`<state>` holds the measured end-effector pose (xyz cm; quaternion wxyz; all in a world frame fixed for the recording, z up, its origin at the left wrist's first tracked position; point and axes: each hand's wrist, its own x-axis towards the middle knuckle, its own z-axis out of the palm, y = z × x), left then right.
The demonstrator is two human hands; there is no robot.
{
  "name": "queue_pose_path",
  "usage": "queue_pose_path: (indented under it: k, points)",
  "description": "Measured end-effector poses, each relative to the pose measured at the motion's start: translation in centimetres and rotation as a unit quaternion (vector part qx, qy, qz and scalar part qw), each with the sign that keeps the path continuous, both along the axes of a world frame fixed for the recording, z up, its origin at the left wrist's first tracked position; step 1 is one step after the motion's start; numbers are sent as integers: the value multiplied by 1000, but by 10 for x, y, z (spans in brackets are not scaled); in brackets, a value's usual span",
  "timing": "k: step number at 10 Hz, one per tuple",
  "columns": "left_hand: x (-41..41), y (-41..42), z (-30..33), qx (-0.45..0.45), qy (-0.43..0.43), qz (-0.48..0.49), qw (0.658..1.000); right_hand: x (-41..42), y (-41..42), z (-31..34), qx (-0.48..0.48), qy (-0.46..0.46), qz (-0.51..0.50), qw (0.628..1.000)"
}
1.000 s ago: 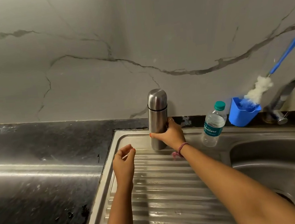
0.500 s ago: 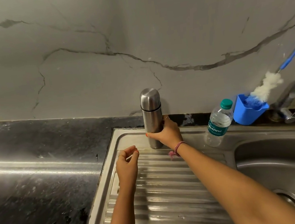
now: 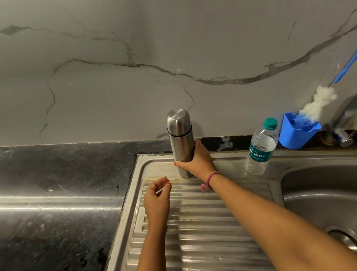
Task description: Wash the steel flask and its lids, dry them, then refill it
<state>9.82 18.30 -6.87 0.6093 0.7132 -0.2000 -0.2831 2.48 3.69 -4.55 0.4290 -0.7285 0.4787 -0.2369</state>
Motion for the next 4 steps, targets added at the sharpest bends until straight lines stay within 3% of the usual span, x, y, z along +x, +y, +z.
queue_pose_path:
  k: [4]
  points:
    - [-14, 12, 23, -1, -28, -19, 999, -22, 5, 22, 4, 65, 62, 996]
